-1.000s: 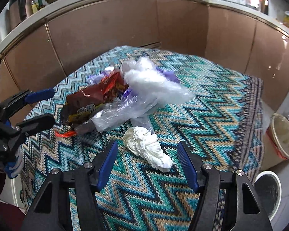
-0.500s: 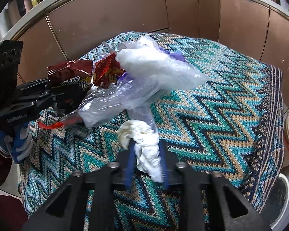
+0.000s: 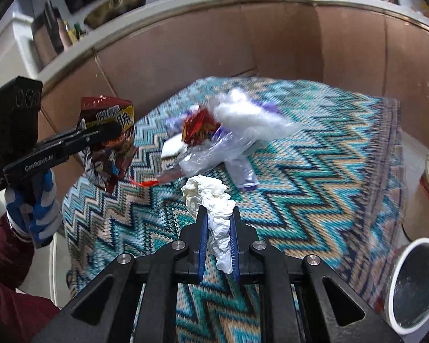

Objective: Collect trash
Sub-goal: 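Carry wrapper and tissue to the white-rimmed bin and open both tools over it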

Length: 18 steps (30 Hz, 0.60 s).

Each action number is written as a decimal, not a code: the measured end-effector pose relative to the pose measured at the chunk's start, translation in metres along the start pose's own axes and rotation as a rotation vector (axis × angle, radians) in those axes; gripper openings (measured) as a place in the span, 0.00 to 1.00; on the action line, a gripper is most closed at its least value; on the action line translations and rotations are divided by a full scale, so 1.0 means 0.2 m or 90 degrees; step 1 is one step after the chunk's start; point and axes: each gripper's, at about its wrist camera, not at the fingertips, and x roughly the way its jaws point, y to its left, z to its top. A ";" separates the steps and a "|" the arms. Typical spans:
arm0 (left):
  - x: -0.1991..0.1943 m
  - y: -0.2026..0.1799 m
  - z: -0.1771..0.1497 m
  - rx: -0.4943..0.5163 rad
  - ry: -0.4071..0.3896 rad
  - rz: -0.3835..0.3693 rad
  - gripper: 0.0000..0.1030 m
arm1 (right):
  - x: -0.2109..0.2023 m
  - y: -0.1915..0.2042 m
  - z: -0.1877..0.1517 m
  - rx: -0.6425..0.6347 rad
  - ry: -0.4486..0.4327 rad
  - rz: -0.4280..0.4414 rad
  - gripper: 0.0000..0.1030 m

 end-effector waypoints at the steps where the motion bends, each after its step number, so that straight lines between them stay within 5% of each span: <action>1: 0.02 -0.06 0.02 0.010 0.005 -0.011 0.19 | -0.06 -0.03 -0.02 0.012 -0.014 -0.013 0.13; 12: 0.54 -1.05 0.29 0.135 0.087 -0.212 0.19 | -0.76 -0.79 -0.33 0.252 -0.121 -0.308 0.14; 18: 0.98 -1.55 0.34 0.185 0.153 -0.237 0.19 | -0.84 -1.17 -0.47 0.332 -0.103 -0.430 0.16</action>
